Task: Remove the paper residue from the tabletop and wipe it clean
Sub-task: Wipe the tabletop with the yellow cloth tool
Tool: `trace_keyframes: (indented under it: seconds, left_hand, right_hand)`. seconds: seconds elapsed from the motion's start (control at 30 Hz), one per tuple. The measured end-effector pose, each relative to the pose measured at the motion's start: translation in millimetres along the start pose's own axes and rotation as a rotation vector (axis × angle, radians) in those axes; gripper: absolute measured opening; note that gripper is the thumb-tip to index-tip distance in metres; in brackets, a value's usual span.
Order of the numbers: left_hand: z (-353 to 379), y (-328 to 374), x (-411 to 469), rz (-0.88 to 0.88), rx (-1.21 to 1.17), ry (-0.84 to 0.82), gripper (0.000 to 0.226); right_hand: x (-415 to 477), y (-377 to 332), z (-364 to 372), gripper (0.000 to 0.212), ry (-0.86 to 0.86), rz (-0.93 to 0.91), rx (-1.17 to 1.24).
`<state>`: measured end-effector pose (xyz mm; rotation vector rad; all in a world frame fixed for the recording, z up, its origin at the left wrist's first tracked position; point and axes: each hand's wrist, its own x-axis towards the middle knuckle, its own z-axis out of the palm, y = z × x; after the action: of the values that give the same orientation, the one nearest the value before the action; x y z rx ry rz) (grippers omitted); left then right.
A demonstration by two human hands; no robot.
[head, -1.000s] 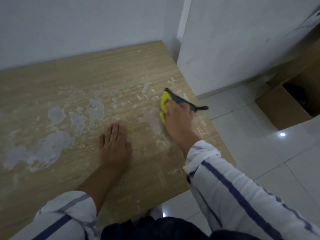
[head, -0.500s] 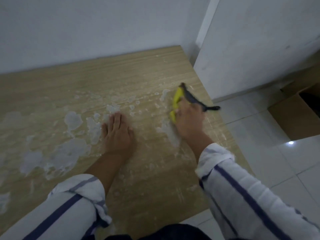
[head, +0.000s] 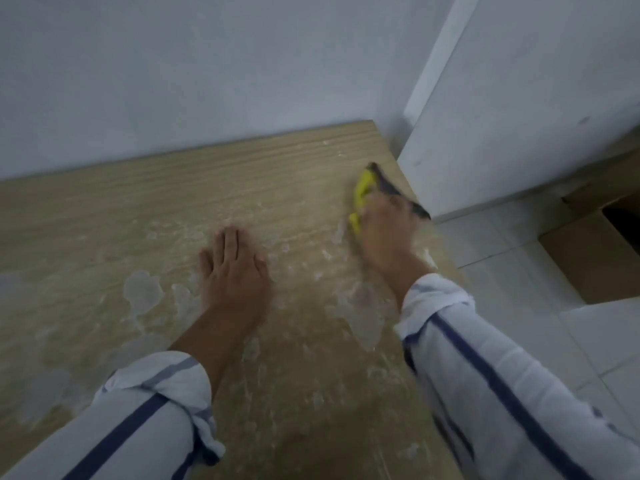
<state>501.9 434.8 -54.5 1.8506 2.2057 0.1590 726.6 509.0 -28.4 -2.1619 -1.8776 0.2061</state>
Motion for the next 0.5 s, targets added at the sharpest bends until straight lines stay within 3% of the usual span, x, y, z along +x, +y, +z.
trace_keyframes:
  seconds: [0.07, 0.1, 0.17, 0.27, 0.4, 0.43, 0.5]
  left_hand:
    - [-1.2, 0.4, 14.1, -0.015, -0.022, 0.008, 0.06]
    - [-1.9, 0.1, 21.5, -0.021, -0.034, 0.013, 0.059]
    - [-2.9, -1.0, 34.9, -0.026, -0.043, 0.019, 0.058]
    - [-4.5, -1.2, 52.0, -0.019, -0.017, 0.02, 0.059]
    - [-5.3, 1.2, 68.8, -0.015, -0.002, 0.029, 0.06]
    - [-5.6, 1.8, 72.8, -0.017, 0.002, 0.03, 0.06]
    - [-5.7, 2.6, 80.2, -0.019, 0.003, 0.03, 0.06]
  right_hand:
    - [-22.5, -46.5, 22.5, 0.034, 0.024, -0.351, 0.0]
    - [-38.0, -61.9, 33.3, 0.04, -0.043, -0.493, 0.012]
    - [-45.0, -62.4, 42.7, 0.051, -0.163, -0.579, 0.025]
    - [3.3, -23.4, 36.7, 0.052, 0.008, -0.41, -0.086]
    - [75.2, 16.0, 9.2, 0.038, -0.086, 0.134, -0.066]
    - [82.7, 5.1, 4.1, 0.035, -0.046, 0.183, -0.027]
    - [89.7, -39.8, 10.1, 0.035, 0.051, 0.002, -0.001]
